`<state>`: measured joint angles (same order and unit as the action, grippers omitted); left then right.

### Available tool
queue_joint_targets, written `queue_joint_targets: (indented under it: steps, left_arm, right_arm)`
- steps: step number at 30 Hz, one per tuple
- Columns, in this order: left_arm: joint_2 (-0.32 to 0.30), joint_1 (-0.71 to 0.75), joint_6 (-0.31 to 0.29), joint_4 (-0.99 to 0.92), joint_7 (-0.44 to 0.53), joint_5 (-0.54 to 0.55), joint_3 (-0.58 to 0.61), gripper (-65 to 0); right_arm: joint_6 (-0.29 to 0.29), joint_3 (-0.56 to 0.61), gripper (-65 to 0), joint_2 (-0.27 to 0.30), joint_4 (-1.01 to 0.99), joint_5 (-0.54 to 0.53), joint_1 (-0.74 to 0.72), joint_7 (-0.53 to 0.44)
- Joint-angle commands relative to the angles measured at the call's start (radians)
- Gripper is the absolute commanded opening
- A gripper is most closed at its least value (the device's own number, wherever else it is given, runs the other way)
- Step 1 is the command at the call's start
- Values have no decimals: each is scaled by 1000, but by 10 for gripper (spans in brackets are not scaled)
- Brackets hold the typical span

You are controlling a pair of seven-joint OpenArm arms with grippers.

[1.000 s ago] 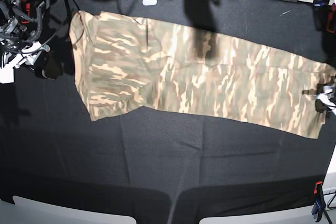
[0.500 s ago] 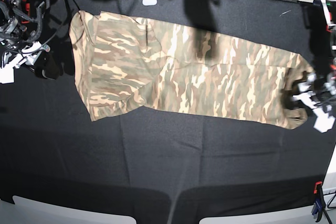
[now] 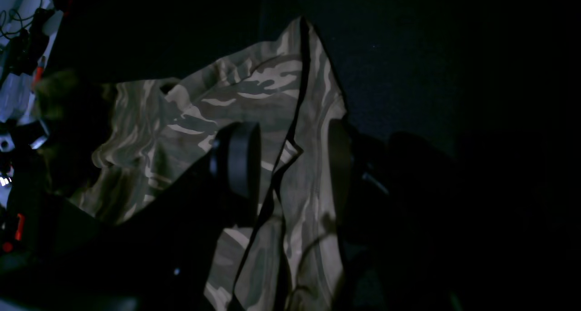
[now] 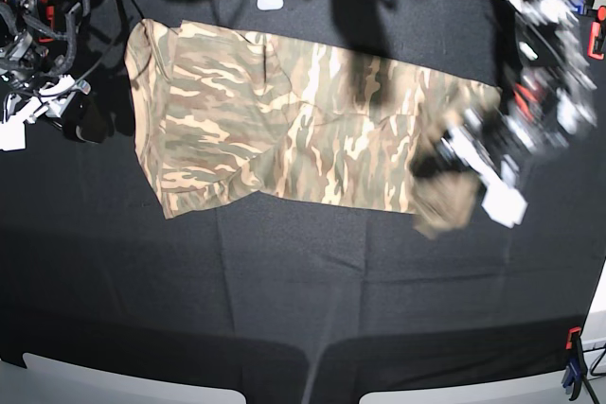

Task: Layout the t-shirt on the table in an organized manner, then fold the t-shirt properly
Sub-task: 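Fold the hem end with the left gripper toward the collar end, then press the folded hem end down with the left gripper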

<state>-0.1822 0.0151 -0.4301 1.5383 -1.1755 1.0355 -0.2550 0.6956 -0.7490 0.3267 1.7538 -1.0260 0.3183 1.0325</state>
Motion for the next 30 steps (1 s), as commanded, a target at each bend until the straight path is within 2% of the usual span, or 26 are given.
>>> queue_joint_targets:
  steps: [1,4,10,23,27,28,30]
  left_arm:
    - [9,-8,-15,19,19,29,-4,-650]
    - [53,16,-48,19,19,32,-4,-650]
    - [119,18,-50,19,19,28,-4,-650]
    - [135,19,-76,19,15,32,3,-650]
    - [135,19,-75,19,-4,59,56,-398]
    - [135,18,-76,19,-23,90,81,-371]
    - [135,18,-98,19,-73,163,144,-366]
  right_arm:
    - [3,-7,-411,17,15,-26,-5,-23]
    - [3,-7,-411,17,15,-26,-5,-23]
    - [3,-7,-411,17,15,-26,-5,-22]
    - [3,-7,-411,17,15,-26,-5,-23]
    - [3,-7,-411,17,15,-26,-6,-24]
    - [3,-7,-411,17,15,-26,-8,-26]
    - [3,-7,-411,17,15,-26,-8,-31]
